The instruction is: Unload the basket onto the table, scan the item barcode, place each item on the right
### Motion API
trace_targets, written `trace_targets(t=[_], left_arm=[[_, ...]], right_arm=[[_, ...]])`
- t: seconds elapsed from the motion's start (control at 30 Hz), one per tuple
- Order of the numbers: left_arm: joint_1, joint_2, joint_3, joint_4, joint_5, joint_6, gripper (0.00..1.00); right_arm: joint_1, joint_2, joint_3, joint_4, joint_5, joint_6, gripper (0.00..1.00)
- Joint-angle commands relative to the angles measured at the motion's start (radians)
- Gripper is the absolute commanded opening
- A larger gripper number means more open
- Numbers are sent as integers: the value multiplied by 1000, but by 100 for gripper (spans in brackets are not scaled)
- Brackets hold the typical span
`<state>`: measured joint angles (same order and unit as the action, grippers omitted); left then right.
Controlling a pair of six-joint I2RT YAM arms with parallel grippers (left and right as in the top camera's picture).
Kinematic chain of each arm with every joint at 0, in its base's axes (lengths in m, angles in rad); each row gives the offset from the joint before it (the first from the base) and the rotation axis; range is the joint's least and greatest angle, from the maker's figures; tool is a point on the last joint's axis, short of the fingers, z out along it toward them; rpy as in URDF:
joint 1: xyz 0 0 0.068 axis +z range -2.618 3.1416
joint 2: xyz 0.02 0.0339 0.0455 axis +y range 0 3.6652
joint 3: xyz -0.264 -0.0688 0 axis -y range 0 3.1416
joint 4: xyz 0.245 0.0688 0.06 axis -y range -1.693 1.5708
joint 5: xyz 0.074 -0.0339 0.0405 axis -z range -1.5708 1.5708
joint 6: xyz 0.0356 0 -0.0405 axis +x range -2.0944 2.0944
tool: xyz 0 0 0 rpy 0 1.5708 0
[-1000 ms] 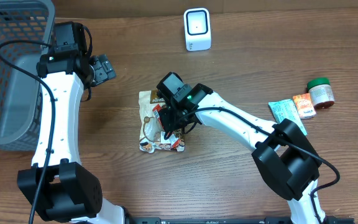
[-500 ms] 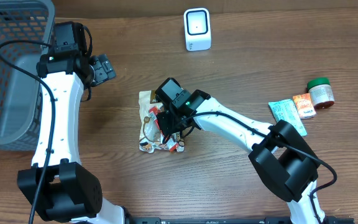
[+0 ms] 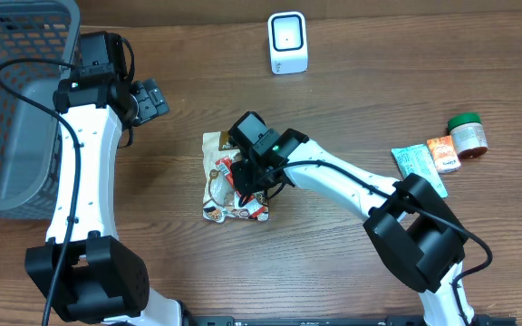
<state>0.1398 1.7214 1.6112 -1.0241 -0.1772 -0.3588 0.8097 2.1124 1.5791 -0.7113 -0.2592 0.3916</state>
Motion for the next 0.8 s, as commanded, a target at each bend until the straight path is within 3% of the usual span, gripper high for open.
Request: trace_targets(t=[0.0, 0.37, 0.77], left_arm=[[2, -2, 12, 3, -14, 16, 100], [2, -2, 12, 3, -13, 16, 100], [2, -2, 12, 3, -13, 16, 100]], right_arm=[[-25, -35, 31, -11, -5, -6, 35], [-26, -35, 31, -127, -5, -9, 38], [-26, -35, 31, -208, -87, -138, 37]])
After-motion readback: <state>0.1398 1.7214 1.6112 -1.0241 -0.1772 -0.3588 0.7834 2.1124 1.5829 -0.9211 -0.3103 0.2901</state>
